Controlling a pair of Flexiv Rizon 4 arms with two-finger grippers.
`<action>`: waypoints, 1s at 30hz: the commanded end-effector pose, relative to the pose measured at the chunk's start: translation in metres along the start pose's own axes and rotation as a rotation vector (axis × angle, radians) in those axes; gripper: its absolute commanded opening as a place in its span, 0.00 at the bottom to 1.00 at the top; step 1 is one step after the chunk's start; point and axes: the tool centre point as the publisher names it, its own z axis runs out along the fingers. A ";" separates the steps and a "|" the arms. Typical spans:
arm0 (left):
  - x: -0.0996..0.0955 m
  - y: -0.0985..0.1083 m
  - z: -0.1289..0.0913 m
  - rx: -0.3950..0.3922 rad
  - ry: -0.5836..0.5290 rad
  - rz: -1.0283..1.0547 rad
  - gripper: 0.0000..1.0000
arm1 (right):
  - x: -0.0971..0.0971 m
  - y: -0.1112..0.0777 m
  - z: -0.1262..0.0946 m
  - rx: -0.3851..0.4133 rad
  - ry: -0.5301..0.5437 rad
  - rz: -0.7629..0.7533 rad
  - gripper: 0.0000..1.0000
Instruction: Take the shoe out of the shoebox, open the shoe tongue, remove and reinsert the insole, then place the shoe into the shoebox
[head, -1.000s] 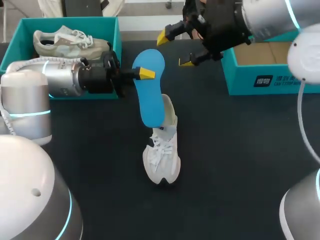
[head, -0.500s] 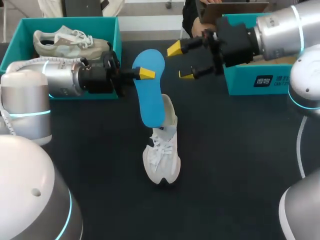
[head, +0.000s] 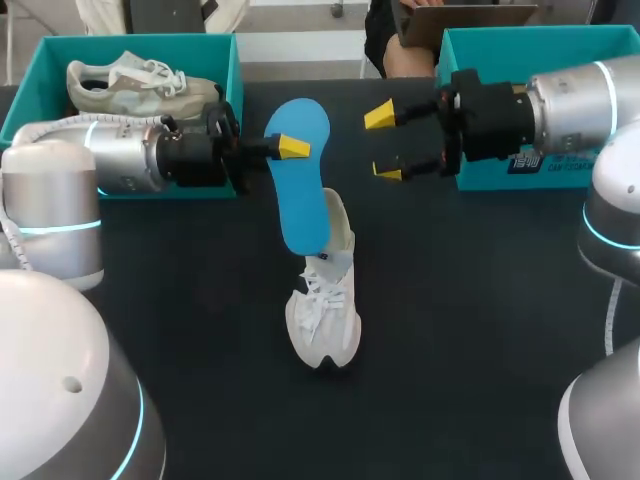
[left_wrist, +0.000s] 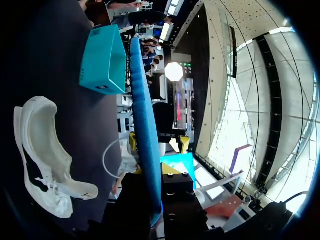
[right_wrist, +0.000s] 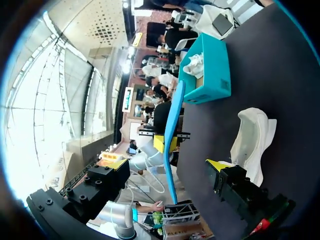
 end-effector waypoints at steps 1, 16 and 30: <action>-0.001 0.000 0.000 0.000 0.002 0.001 0.00 | -0.005 -0.002 0.005 -0.025 0.022 -0.006 1.00; 0.005 -0.003 -0.007 -0.094 -0.036 0.373 0.00 | -0.005 -0.002 0.005 -0.025 0.022 -0.006 1.00; 0.039 -0.007 -0.021 -0.118 0.026 0.895 0.00 | -0.005 -0.002 0.005 -0.025 0.022 -0.006 1.00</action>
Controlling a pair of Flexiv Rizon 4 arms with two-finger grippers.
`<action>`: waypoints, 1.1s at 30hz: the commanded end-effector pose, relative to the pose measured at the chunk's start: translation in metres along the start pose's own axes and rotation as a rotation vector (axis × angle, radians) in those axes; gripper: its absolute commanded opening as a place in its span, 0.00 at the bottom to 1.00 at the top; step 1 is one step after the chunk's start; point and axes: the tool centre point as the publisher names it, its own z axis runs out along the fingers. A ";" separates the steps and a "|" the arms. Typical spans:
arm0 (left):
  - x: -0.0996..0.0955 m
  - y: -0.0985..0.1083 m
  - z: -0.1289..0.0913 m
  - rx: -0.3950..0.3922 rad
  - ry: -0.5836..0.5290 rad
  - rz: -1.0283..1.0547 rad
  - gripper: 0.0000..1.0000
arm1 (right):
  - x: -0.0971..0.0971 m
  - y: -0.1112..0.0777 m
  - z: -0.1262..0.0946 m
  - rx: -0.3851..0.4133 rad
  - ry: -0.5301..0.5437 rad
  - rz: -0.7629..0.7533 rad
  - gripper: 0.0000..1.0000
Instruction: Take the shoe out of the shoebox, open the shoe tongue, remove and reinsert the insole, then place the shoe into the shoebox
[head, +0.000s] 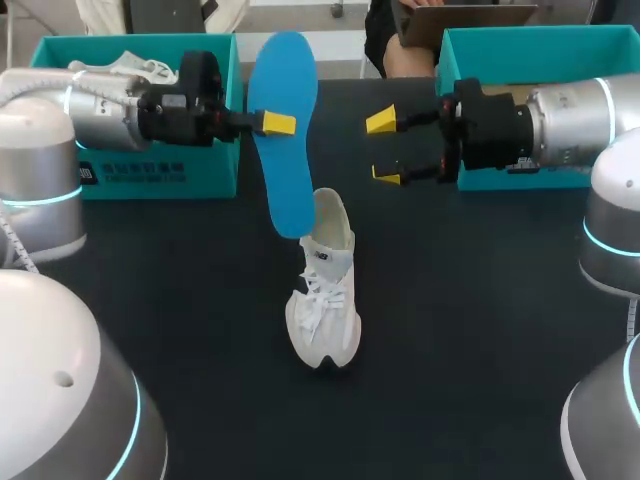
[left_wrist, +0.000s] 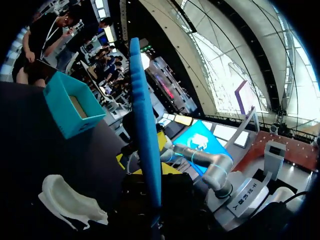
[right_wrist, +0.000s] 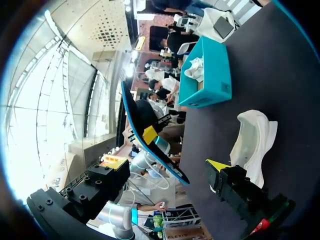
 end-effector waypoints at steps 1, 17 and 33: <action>0.005 -0.001 -0.004 0.002 0.054 0.223 0.00 | 0.000 0.001 0.002 -0.001 -0.001 0.001 1.00; 0.008 -0.006 -0.001 0.057 0.039 0.440 0.00 | 0.000 0.001 0.002 -0.001 -0.001 0.001 1.00; -0.003 -0.018 -0.014 -0.205 -0.068 1.601 0.00 | 0.000 0.001 0.002 -0.001 -0.001 0.001 1.00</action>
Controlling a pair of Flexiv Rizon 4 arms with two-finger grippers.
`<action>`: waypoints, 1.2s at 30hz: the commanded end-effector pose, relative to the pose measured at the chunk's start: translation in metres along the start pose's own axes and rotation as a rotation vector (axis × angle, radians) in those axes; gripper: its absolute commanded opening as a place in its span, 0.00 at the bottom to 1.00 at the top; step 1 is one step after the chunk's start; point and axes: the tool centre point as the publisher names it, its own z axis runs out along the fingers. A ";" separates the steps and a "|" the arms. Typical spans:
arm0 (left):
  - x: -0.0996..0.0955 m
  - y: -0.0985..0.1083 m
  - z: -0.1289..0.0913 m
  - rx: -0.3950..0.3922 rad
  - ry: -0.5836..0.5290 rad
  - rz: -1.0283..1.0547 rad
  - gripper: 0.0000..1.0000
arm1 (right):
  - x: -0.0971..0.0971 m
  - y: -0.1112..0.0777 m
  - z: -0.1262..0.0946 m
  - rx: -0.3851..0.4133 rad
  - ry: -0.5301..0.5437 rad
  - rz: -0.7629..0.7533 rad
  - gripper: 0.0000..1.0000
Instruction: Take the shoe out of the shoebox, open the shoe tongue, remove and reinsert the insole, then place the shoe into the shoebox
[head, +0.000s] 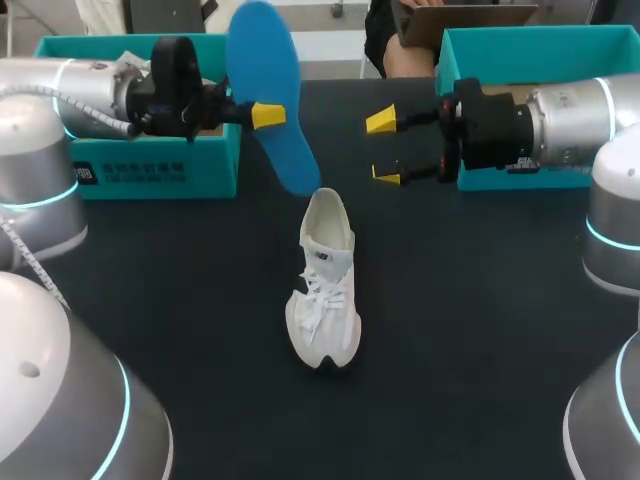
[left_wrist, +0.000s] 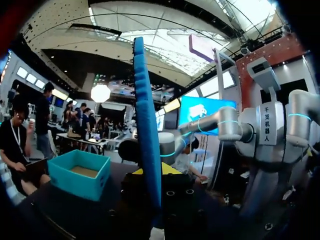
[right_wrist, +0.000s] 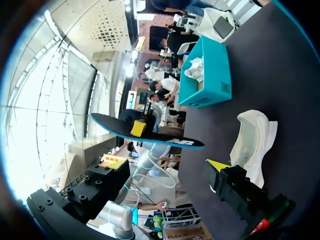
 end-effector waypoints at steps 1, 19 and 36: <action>-0.008 0.002 -0.006 -0.225 0.016 0.872 0.00 | -0.001 0.000 0.002 -0.001 0.000 0.000 1.00; -0.010 0.011 -0.016 -0.270 -0.049 0.896 0.00 | -0.001 0.000 0.002 -0.001 0.000 0.000 1.00; -0.010 0.011 -0.016 -0.270 -0.049 0.896 0.00 | -0.001 0.000 0.002 -0.001 0.000 0.000 1.00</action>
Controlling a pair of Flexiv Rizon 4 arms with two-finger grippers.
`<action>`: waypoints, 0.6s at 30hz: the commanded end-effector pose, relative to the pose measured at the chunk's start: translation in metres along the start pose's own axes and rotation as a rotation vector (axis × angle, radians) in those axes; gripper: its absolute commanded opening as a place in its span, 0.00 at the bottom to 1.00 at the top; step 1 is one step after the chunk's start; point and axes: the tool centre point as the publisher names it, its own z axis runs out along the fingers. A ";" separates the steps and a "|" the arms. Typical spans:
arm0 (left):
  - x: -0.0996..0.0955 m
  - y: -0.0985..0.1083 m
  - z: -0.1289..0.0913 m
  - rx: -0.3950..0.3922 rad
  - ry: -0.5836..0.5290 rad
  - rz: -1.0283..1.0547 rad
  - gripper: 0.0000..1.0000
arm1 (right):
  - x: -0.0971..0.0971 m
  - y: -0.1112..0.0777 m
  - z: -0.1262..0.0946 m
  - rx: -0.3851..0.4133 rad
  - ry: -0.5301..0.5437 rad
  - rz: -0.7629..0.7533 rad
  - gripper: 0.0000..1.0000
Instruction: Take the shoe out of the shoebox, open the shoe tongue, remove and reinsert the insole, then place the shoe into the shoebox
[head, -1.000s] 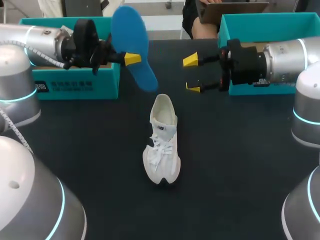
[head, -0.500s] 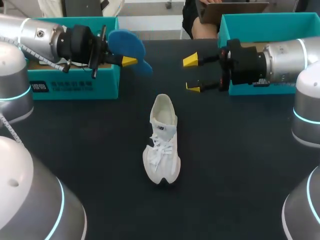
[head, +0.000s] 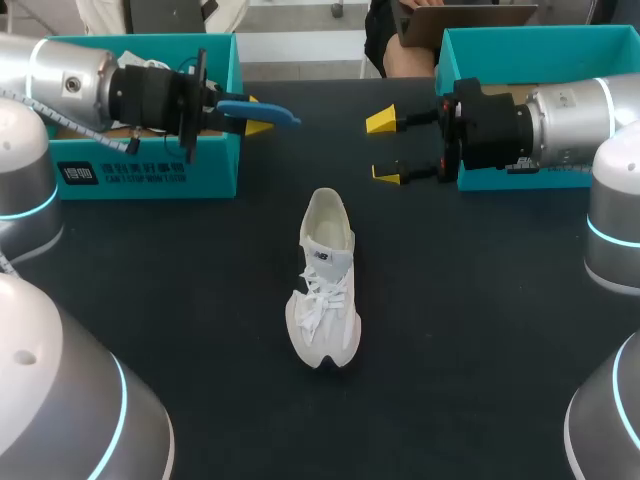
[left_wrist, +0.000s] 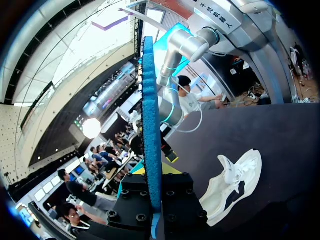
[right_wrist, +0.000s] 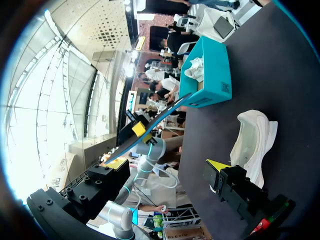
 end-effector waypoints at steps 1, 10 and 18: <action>0.001 0.000 0.000 0.000 -0.001 0.001 0.00 | 0.000 0.000 0.002 -0.002 -0.001 0.001 1.00; 0.010 0.004 -0.001 -0.093 0.029 0.315 0.00 | 0.000 0.000 0.002 -0.002 -0.001 0.001 1.00; 0.005 0.010 -0.003 -0.092 -0.165 0.624 0.00 | 0.000 0.000 0.002 -0.002 -0.001 0.001 1.00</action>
